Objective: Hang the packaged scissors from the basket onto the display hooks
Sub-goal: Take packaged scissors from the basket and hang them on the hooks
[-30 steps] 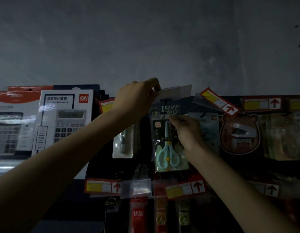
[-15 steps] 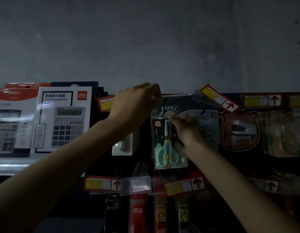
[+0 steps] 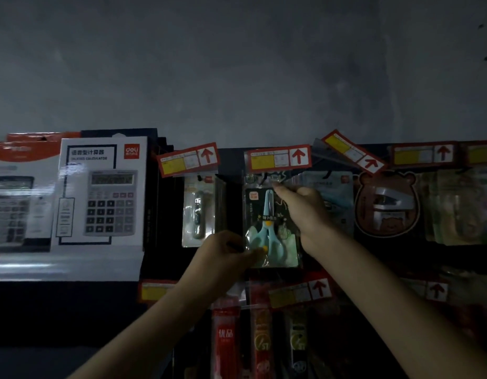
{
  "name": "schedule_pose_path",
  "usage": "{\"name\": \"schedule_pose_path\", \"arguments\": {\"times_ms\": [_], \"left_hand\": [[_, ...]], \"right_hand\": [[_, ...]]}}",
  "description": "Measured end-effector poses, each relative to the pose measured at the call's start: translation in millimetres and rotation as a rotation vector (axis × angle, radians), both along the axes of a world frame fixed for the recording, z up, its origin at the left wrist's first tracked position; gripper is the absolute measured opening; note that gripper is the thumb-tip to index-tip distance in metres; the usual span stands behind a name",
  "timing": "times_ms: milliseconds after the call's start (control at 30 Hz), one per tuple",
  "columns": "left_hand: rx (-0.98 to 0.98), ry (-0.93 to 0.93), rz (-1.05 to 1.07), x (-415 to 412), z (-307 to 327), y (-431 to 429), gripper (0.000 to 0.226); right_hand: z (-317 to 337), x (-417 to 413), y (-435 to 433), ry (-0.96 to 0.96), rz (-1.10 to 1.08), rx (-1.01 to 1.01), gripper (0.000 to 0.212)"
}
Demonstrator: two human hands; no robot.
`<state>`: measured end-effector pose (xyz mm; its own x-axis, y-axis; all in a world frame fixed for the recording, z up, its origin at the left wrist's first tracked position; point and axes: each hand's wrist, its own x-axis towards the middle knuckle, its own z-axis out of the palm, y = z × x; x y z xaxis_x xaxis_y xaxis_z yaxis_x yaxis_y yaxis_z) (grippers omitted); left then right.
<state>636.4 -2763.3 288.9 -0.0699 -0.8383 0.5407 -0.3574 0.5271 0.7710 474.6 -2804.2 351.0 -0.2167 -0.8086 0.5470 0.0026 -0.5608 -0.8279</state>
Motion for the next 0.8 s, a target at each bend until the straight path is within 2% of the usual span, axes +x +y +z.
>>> {"name": "schedule_pose_path", "arguments": {"times_ms": [100, 200, 300, 367, 500, 667, 800], "left_hand": [[0.066, 0.126, -0.067, 0.1, 1.4, 1.9, 0.018], [0.097, 0.165, -0.08, 4.9, 4.1, 1.3, 0.021], [0.063, 0.154, -0.032, 10.0, 1.5, -2.1, 0.02], [0.037, 0.146, -0.014, 11.7, -1.2, -4.5, 0.019], [0.008, 0.165, 0.014, 10.4, -1.8, -9.2, 0.021], [0.003, 0.094, 0.039, 5.3, -0.9, -19.5, 0.028], [0.034, 0.08, 0.066, 3.8, 3.3, -34.0, 0.029]], "right_hand": [[-6.6, -5.2, 4.7, 0.035, 0.005, 0.028, 0.032], [-17.9, -16.6, 20.2, 0.133, 0.065, 0.103, 0.031], [-34.9, -34.7, 36.9, 0.348, 0.111, 0.186, 0.037], [-43.7, -40.8, 47.1, 0.506, 0.065, 0.203, 0.039], [-47.1, -41.2, 52.3, 0.608, -0.011, 0.156, 0.045], [-49.4, -37.8, 40.9, 0.566, -0.129, 0.06, 0.026], [-50.3, -32.2, 22.3, 0.63, -0.278, 0.002, 0.011]]}}
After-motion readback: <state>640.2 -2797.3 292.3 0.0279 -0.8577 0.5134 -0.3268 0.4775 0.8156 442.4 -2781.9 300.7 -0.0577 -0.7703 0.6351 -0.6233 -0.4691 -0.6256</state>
